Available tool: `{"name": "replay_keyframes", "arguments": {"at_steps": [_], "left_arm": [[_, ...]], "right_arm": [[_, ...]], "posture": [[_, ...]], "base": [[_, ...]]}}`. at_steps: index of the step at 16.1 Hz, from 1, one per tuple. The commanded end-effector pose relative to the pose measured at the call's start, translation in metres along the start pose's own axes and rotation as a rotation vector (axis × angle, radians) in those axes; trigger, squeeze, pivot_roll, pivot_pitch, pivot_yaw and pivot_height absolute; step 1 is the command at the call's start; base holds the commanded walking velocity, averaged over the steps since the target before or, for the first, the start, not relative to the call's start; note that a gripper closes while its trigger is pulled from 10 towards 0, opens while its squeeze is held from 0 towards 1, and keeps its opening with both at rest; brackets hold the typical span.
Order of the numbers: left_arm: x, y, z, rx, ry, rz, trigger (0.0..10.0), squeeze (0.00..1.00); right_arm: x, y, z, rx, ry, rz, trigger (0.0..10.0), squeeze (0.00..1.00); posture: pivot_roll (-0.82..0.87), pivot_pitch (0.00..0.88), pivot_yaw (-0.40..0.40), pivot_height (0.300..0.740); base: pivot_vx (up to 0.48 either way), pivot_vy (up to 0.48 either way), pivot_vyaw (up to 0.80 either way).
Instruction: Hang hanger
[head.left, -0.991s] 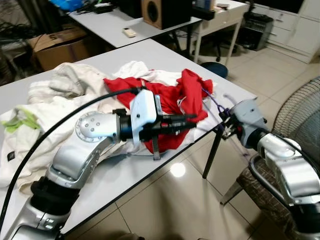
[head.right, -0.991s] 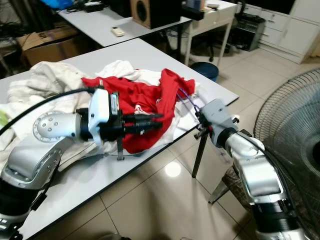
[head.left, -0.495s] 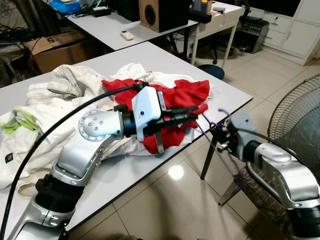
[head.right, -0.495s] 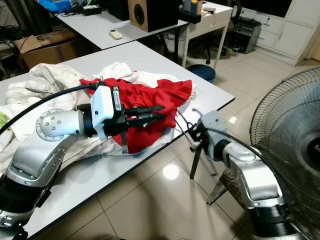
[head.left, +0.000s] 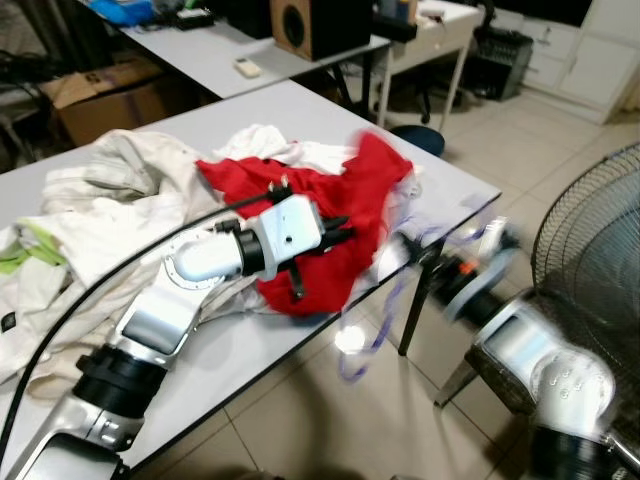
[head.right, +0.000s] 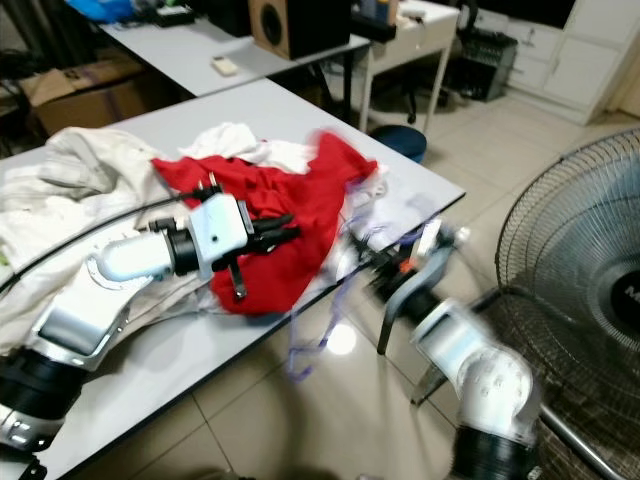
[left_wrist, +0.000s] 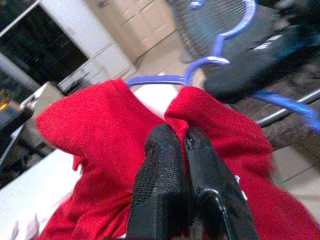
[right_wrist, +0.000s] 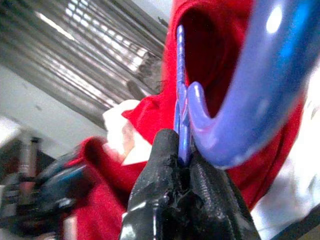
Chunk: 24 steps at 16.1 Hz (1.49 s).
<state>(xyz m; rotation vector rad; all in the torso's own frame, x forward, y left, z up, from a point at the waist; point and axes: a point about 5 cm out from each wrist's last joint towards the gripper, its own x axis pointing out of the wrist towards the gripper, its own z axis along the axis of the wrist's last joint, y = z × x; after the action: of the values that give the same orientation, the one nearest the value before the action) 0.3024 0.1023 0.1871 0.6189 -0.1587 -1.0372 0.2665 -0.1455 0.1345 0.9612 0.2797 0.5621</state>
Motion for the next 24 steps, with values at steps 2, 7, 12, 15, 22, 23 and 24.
{"name": "replay_keyframes", "arguments": {"at_steps": [2, 7, 12, 15, 22, 23, 24], "left_arm": [[-0.003, -0.002, -0.002, -0.009, -0.007, -0.014, 0.0, 0.00], [-0.010, -0.019, -0.021, -0.046, -0.001, -0.032, 0.0, 0.00], [-0.040, 0.004, -0.017, -0.063, -0.073, 0.084, 0.0, 0.00], [-0.032, -0.019, -0.018, -0.083, -0.078, -0.029, 0.0, 0.00], [-0.023, -0.038, 0.004, -0.121, -0.195, -0.146, 0.0, 0.00], [-0.023, -0.039, 0.003, -0.122, -0.190, -0.152, 0.0, 0.00], [-0.023, -0.042, 0.001, -0.124, -0.178, -0.165, 0.0, 0.00]], "right_arm": [[0.003, 0.011, 0.012, 0.128, -0.134, 0.047, 10.0, 0.00], [0.009, 0.012, 0.025, 0.206, -0.190, 0.021, 10.0, 0.00], [0.002, 0.003, 0.060, 0.246, -0.329, -0.028, 10.0, 0.00], [0.012, 0.010, 0.067, 0.319, -0.380, 0.025, 10.0, 0.00], [0.030, -0.005, 0.074, 0.414, -0.448, -0.056, 10.0, 0.00], [0.030, -0.006, 0.075, 0.419, -0.452, -0.056, 10.0, 0.00], [0.032, -0.006, 0.077, 0.424, -0.459, -0.054, 10.0, 0.00]], "posture": [[-0.16, 0.000, 0.044, 0.740], [-0.15, 0.000, 0.042, 0.740], [-0.15, 0.000, 0.037, 0.740], [-0.15, 0.000, 0.035, 0.740], [-0.15, 0.000, 0.036, 0.740], [-0.15, 0.000, 0.036, 0.740], [-0.15, 0.000, 0.036, 0.740]], "base": [[0.000, 0.000, 0.00], [0.000, 0.000, 0.00], [0.000, 0.000, 0.00], [0.000, 0.000, 0.00], [0.000, 0.000, 0.00], [0.000, 0.000, 0.00], [0.000, 0.000, 0.00]]}}
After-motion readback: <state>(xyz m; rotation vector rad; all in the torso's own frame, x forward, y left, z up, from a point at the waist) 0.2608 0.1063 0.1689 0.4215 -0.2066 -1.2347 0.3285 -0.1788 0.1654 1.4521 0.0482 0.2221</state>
